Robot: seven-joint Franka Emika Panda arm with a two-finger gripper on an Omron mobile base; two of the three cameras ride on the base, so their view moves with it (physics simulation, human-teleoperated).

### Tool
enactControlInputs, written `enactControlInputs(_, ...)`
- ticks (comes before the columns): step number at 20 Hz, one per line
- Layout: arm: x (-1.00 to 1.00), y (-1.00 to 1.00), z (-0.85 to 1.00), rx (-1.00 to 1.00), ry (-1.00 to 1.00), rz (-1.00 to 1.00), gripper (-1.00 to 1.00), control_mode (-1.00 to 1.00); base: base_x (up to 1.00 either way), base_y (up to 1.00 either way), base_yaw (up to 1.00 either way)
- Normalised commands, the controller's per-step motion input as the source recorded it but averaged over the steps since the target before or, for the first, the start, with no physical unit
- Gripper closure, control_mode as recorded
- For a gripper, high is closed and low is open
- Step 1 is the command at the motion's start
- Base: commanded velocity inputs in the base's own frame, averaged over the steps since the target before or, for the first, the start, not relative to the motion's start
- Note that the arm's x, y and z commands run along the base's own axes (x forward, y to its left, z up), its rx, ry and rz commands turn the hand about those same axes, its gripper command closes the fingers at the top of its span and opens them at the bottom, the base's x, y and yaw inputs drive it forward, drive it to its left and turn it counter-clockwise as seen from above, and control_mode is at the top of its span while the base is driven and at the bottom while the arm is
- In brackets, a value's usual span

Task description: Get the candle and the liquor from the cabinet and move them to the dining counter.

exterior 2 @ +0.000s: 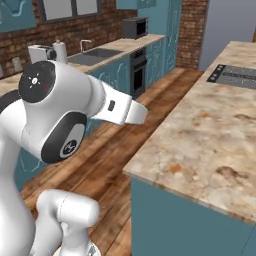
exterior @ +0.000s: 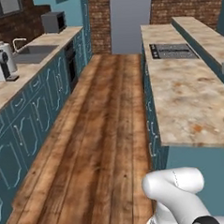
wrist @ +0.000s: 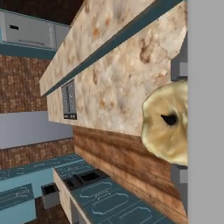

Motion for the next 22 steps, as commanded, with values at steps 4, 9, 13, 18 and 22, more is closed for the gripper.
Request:
enactControlInputs(4, 0.00, 0.00, 0.00, 0.00, 0.00, 0.00, 1.00, 1.00, -0.26, -0.39, -0.28)
enactControlInputs(9, 0.00, 0.00, 0.00, 0.00, 0.00, 0.00, 1.00, 1.00, -0.25, -0.60, -0.19)
enactControlInputs(13, 0.00, 0.00, 0.00, 0.00, 0.00, 0.00, 1.00, 1.00, -0.23, -0.62, -0.14)
enactControlInputs(18, 0.00, 0.00, 0.00, 0.00, 0.00, 0.00, 1.00, 1.00, -0.19, -0.59, -0.10)
enactControlInputs(22, 0.00, 0.00, 0.00, 0.00, 0.00, 0.00, 1.00, 1.00, -0.13, -0.56, -0.06)
